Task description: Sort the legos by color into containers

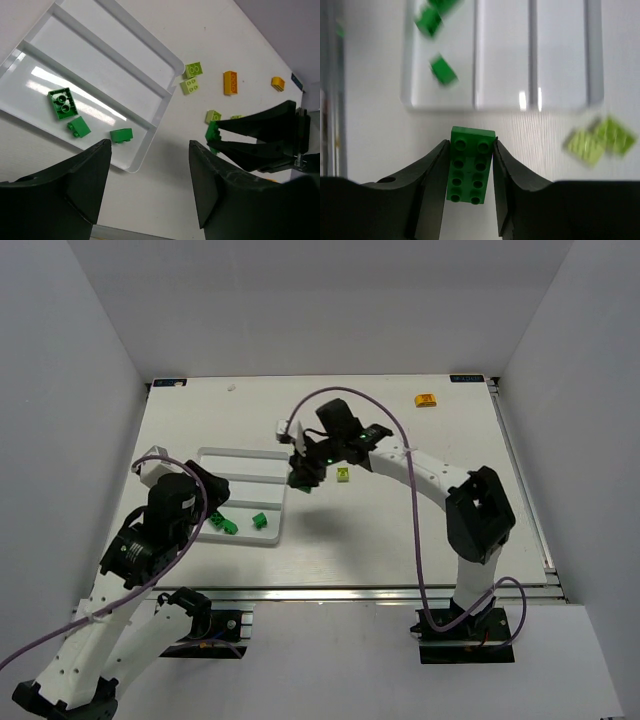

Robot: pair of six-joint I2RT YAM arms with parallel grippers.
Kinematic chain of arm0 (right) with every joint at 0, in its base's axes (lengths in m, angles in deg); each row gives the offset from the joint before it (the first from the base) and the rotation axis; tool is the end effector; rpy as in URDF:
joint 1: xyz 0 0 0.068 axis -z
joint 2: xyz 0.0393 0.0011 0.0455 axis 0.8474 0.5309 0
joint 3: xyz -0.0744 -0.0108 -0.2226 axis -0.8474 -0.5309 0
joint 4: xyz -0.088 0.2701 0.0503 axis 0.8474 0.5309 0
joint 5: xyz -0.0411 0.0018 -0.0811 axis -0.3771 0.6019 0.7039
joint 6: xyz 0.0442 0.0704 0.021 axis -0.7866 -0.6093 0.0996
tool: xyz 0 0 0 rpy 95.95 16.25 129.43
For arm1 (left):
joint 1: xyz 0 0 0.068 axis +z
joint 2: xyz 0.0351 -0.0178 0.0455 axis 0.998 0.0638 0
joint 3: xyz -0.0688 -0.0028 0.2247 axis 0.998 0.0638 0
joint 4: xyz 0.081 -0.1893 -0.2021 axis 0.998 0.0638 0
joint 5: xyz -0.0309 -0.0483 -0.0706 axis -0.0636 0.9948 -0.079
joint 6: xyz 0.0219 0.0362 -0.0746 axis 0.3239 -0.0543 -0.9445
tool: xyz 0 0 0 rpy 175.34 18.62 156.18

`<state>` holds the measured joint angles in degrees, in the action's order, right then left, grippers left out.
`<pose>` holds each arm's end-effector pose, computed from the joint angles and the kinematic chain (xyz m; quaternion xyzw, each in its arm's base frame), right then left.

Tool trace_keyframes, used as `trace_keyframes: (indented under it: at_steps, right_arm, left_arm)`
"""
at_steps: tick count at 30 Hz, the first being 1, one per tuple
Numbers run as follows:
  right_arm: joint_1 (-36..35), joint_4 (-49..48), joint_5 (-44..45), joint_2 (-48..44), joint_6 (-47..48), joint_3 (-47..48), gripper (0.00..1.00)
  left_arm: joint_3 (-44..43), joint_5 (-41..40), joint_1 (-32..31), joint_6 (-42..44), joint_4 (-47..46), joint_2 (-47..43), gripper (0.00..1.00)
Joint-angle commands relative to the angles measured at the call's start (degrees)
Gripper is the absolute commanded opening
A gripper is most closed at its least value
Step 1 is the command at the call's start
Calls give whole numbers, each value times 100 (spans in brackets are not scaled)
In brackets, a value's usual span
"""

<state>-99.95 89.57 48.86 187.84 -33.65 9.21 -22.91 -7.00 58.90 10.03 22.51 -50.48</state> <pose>0.3123 0.3370 0.1926 -0.5957 0.6562 0.3067 0.3472 0.2030 -0.0687 0.3028 -0.2881 0.8203 -0.1406 0.4736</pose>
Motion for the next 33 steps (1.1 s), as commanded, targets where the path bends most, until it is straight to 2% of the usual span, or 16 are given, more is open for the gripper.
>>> trace_keyframes:
  at_steps: [1,6,11,13,14,16,17,20,23,25,27,29,30,31,32,33]
  right_arm:
    - [-411,-104,-919,609,8,782,10]
    - [-1158,-543,-552,1312,-449,1495,11]
    - [-1396,-693,-68,1849,-977,1944,17]
    - [-1476,-780,222,1955,-1004,1953,27]
    - [-1493,-772,293,1982,-1012,1944,37]
    - [-1511,-728,320,2008,-951,1927,48]
    - [-1520,-667,337,1999,-942,1909,60]
    - [-1511,-579,285,1886,-942,1900,69]
    - [-1458,-614,267,1640,-1100,1812,74]
    - [-1371,-587,250,1508,-1266,1804,74]
    - [-1274,-544,319,1297,-1434,1786,73]
    - [-1099,-561,608,1094,-1793,1637,65]
    - [-941,-613,732,877,-1934,1532,60]
    - [-844,-614,802,735,-2144,1287,55]
    - [-460,-614,881,516,-2242,1146,47]
    - [-343,-570,917,401,-2339,1014,42]
  left_arm:
    - [-43,-19,28,-268,231,-228,72]
    - [-122,-89,-24,-382,442,-483,72]
    - [-245,-142,-24,-391,583,-536,72]
    - [-254,-98,-77,-391,627,-510,72]
    - [-254,-89,-77,-391,627,-493,72]
    - [-236,-37,-77,-365,566,-492,72]
    - [-193,-19,-77,-322,479,-475,72]
    - [-131,77,-77,-242,303,-405,72]
    - [-17,279,-77,-49,-83,-273,72]
    - [53,463,-77,30,-277,-141,71]
    - [132,604,-77,188,-611,25,62]
    - [177,885,-24,443,-1005,192,47]
    - [203,956,-24,539,-1147,306,29]
    - [203,1052,-24,636,-1279,577,24]
    - [203,1279,-24,854,-1550,754,20]
    - [195,1412,-24,996,-1718,921,20]
